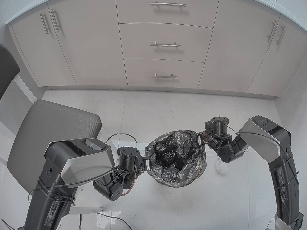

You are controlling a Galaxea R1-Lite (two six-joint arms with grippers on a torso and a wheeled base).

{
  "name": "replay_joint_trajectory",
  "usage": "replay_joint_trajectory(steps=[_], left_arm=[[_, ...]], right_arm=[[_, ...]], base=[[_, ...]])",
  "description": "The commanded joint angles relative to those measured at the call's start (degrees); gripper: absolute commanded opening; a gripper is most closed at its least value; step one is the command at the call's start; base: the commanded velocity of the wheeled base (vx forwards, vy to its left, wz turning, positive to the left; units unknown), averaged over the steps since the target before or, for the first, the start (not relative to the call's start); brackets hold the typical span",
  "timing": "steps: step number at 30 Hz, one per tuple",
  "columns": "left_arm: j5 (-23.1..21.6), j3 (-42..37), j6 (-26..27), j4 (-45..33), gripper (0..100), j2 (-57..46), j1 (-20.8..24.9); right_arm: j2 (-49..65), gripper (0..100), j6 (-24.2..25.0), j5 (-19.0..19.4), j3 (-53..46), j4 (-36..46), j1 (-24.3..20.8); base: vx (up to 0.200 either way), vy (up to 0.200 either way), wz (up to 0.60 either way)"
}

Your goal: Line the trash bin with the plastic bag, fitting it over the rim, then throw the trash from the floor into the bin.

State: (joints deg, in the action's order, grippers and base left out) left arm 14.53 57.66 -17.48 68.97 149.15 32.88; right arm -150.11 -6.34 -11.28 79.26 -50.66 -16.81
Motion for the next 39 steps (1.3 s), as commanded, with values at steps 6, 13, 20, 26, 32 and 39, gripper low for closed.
replay_joint_trajectory(steps=[6, 13, 20, 26, 32, 39], left_arm=[[0.1, -0.1, 0.0, 0.0, 100, 0.2, 0.1], [0.1, -0.1, -0.1, 0.1, 100, 0.2, 0.1], [0.1, -0.1, -0.1, 0.1, 100, 0.1, 0.3], [0.1, -0.1, -0.1, 0.1, 100, 0.2, 0.3], [0.0, -0.1, -0.1, 0.2, 100, 0.1, 0.3], [0.0, -0.1, -0.1, 0.2, 100, 0.5, 0.3]], right_arm=[[-4.3, 100, -0.1, 0.2, 2.4, 0.2, 2.0], [-2.8, 100, 0.0, 0.6, 2.3, 0.1, 2.7], [7.6, 100, 0.3, 3.2, -3.3, 1.0, 2.2], [14.1, 100, 0.0, 7.0, -11.9, 1.6, 2.0], [13.9, 100, 0.2, 8.9, -20.4, 0.3, 2.7], [8.1, 100, -0.2, 11.0, -27.6, -10.9, 3.9]], base=[[0.0, 0.0, 0.0], [0.0, 0.0, 0.0], [0.0, 0.0, 0.0], [0.0, 0.0, 0.0], [0.0, 0.0, 0.0], [0.0, 0.0, 0.0]])
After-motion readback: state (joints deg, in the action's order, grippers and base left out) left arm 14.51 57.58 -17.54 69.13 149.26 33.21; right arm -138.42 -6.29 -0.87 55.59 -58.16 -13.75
